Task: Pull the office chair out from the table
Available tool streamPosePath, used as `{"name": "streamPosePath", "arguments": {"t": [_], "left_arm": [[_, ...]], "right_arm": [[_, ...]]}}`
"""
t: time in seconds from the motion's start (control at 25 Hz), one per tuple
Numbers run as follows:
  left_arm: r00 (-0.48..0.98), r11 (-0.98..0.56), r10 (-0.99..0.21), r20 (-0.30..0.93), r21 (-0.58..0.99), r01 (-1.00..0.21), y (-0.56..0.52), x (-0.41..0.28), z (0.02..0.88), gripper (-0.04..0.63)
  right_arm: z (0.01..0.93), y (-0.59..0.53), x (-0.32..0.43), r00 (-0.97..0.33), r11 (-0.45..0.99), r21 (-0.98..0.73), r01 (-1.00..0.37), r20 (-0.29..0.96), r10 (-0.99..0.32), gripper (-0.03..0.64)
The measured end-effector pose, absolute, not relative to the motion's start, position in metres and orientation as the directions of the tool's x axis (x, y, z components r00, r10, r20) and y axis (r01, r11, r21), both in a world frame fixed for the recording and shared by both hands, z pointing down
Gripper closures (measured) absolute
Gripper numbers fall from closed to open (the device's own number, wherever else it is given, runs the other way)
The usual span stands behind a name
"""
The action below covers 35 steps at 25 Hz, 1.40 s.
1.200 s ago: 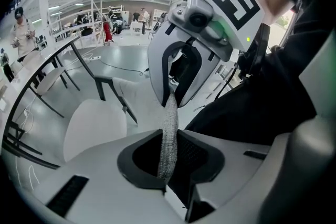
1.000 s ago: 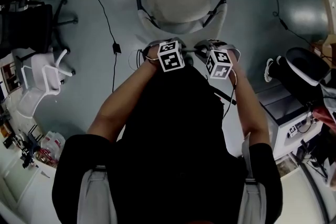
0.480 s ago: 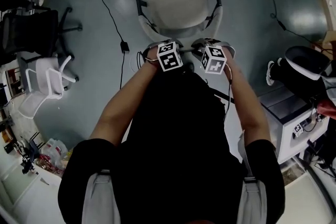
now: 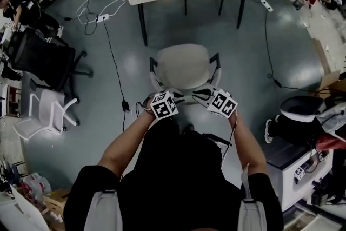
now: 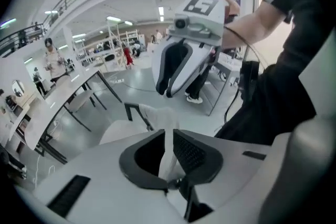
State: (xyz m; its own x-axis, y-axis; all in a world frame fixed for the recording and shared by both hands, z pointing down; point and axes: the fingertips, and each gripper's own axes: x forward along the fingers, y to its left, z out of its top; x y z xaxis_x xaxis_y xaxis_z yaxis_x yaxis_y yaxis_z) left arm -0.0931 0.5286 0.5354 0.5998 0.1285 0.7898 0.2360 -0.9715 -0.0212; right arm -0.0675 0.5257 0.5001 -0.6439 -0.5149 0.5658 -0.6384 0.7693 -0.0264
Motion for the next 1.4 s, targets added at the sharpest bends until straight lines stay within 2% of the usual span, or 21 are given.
{"name": "streamPosePath", "arguments": {"t": [0.04,0.16,0.28,0.4,0.6,0.72,1.12,1.4], "left_arm": [[0.661,-0.977,0.143,0.736,-0.002,0.214,0.53,-0.093,0.512,0.545],[0.84,-0.98,0.196,0.507,0.127,0.152,0.527,-0.091,0.431,0.577],[0.948,-0.973,0.177,0.263,0.193,0.127,0.506,-0.099,0.354,0.583],[0.981,-0.974,0.148,0.127,0.189,0.122,0.483,-0.115,0.302,0.583],[0.982,-0.979,0.17,0.081,0.126,0.159,0.471,-0.139,0.262,0.583],[0.98,-0.972,0.194,0.046,0.141,0.186,0.464,-0.151,0.254,0.583],[0.929,-0.92,0.362,0.077,0.188,0.343,0.501,-0.145,0.271,0.583],[0.93,-0.926,0.366,0.036,0.12,0.359,0.505,-0.131,0.261,0.583]], "right_arm": [[0.478,0.523,-0.069,-0.667,0.754,-0.054,-0.654,0.51,-0.543,0.566],[0.399,0.516,-0.071,-0.723,0.715,-0.149,-0.683,0.278,-0.633,0.589],[0.329,0.512,-0.066,-0.683,0.662,-0.18,-0.728,0.099,-0.724,0.597],[0.28,0.514,-0.061,-0.612,0.6,-0.2,-0.775,-0.003,-0.791,0.597],[0.256,0.516,-0.062,-0.509,0.509,-0.239,-0.827,-0.066,-0.858,0.597],[0.268,0.505,-0.075,-0.501,0.495,-0.25,-0.832,-0.041,-0.864,0.597],[0.281,0.519,-0.098,-0.493,0.483,-0.243,-0.841,-0.022,-0.87,0.598],[0.272,0.529,-0.079,-0.467,0.466,-0.185,-0.865,-0.041,-0.883,0.598]]}}
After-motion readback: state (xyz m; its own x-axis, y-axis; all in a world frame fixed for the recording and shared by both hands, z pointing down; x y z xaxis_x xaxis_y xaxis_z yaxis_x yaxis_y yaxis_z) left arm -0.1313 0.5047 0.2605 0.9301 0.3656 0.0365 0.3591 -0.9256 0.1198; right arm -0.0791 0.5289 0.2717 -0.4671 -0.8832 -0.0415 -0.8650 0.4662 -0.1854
